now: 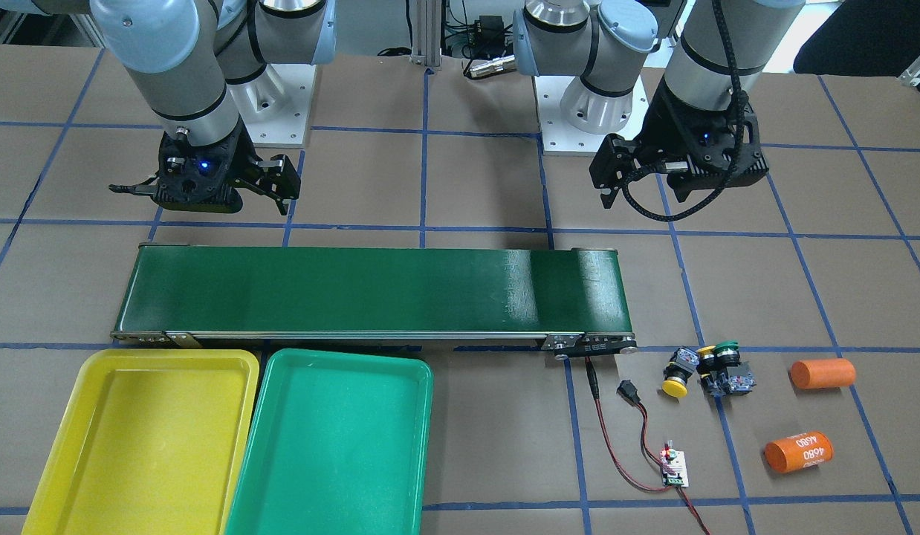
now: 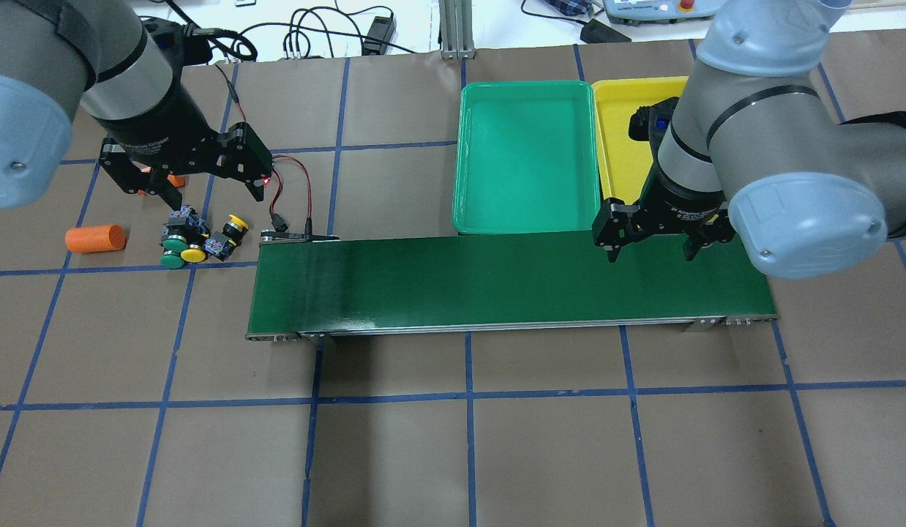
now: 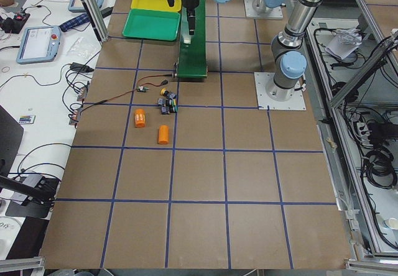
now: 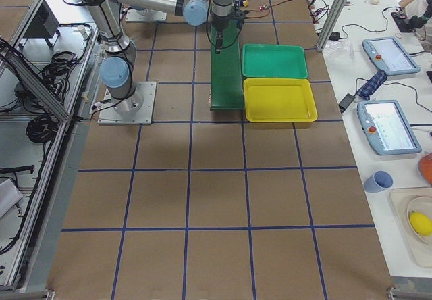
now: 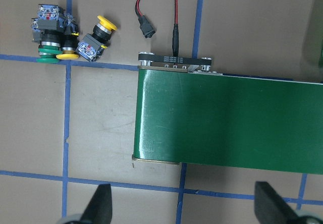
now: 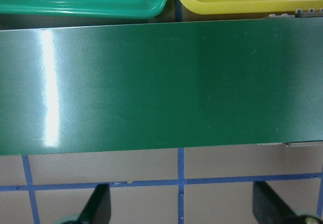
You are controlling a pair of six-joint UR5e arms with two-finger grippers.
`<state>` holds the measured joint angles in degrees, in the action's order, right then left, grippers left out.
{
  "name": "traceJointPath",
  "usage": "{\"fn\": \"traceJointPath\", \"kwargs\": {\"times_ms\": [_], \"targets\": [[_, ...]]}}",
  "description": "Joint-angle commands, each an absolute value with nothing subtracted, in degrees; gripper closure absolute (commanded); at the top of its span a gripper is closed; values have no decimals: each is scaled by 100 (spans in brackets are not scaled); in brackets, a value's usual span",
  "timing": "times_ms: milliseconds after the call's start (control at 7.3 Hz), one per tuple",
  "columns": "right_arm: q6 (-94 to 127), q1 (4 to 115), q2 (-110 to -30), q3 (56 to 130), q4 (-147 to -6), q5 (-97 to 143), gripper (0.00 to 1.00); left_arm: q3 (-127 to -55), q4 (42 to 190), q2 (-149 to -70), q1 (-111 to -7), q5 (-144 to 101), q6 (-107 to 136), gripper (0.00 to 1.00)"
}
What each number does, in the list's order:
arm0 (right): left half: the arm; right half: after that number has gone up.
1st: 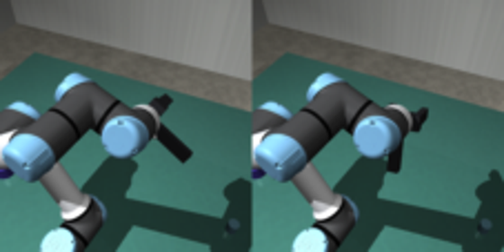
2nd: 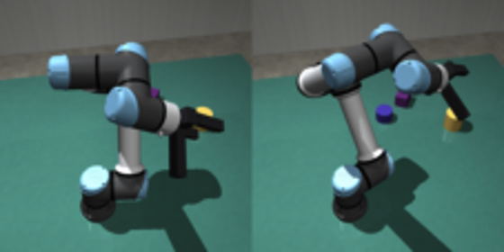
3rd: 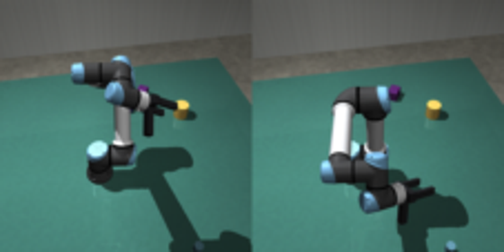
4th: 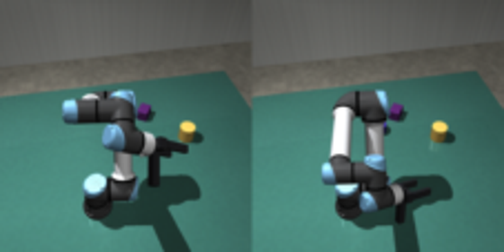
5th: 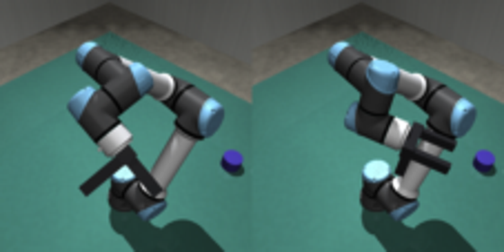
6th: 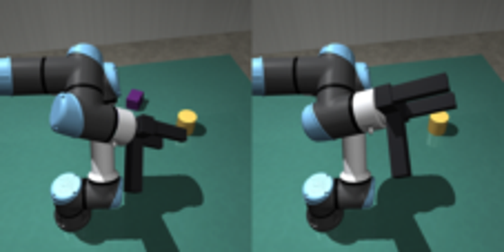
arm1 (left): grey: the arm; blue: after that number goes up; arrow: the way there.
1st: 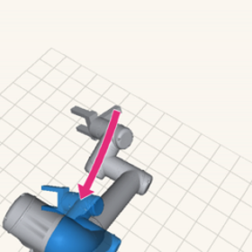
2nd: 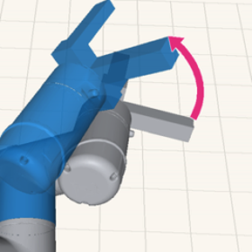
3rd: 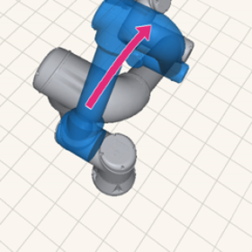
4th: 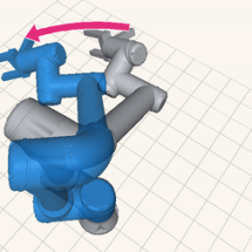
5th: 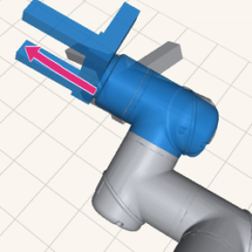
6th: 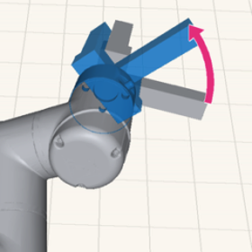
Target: Sort buttons by color to trays
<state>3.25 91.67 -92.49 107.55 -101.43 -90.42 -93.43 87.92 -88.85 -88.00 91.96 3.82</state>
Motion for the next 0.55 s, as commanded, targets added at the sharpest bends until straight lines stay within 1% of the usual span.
{"fn": "traceJointPath", "kwargs": {"times_ms": [0,411], "targets": [[325,9167,-9255,10872,-10318,-9044,0,-9316,8789,-8947,-8798,9202,378,0],[316,9176,-9255,10890,-10318,-9044,0,-9430,8806,-8869,-8737,9220,273,0]]}}
